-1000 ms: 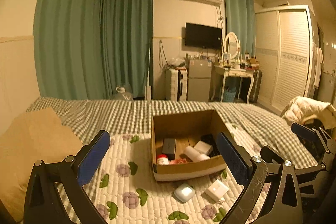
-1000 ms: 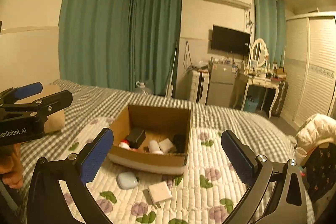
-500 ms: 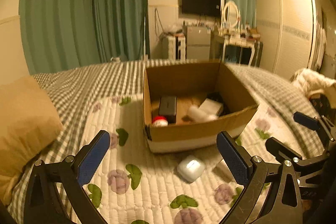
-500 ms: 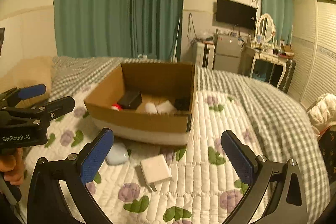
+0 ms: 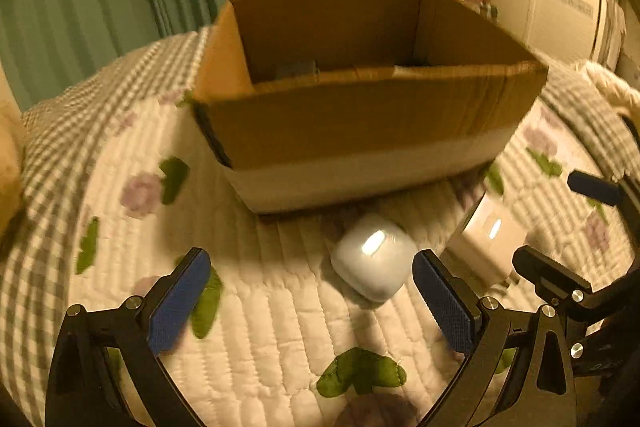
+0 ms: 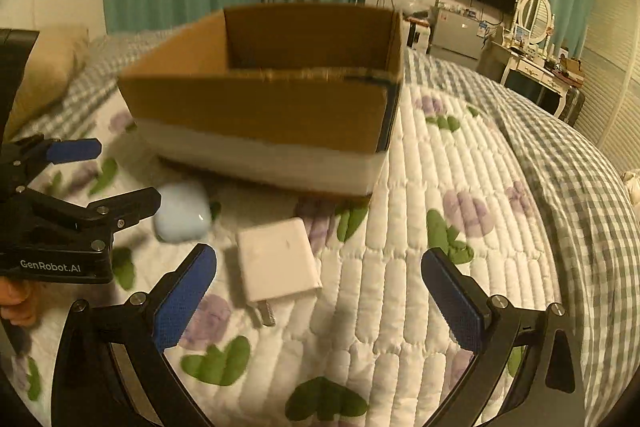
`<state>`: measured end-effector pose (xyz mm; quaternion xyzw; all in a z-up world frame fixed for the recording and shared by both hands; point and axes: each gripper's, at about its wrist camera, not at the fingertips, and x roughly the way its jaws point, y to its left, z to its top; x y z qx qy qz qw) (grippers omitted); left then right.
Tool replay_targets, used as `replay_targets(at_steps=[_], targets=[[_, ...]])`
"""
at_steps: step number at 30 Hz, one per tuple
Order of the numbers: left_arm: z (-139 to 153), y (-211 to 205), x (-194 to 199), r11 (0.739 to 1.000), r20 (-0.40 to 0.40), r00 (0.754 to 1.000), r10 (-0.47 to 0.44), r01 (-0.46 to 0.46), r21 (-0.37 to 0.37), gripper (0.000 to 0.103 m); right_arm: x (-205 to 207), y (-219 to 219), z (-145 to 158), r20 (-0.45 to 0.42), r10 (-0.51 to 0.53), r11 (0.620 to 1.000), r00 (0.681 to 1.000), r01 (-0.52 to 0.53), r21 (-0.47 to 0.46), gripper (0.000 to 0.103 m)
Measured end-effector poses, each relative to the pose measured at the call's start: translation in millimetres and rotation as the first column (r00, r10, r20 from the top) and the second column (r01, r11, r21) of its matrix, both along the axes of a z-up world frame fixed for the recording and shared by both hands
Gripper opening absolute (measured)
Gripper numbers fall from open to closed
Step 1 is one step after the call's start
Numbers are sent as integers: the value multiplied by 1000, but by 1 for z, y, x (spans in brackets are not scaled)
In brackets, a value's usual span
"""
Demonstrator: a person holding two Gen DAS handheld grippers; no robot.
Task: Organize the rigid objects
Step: 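Grasp the white earbud case with left tool while right tool grasps the other white charger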
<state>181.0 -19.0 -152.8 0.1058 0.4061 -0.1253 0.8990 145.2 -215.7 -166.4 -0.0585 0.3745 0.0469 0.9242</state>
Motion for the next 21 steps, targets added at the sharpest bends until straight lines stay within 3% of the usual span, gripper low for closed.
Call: replay_targets(at_steps=[7,12,14,19,21], targets=[[-29,-15,14,998,-78,996,-45,49,45,103,13,5,-21,-58,41,999,997,-43,-23,103],[-34,-23,22,996,-64,995,-70,73,47,99,23,9,-29,-76,58,997,995,-62,-48,103],[-35,-22,25,997,-68,995,-75,77,20,94,28,10,-32,-90,69,996,994,-73,-48,103],[-33,-26,21,996,-37,995,-94,95,6,49,32,13,-36,-97,97,995,991,-100,-31,102],[-31,-20,19,997,-36,996,-79,79,-15,49,33,16,-37,-97,102,994,990,-105,-32,100]])
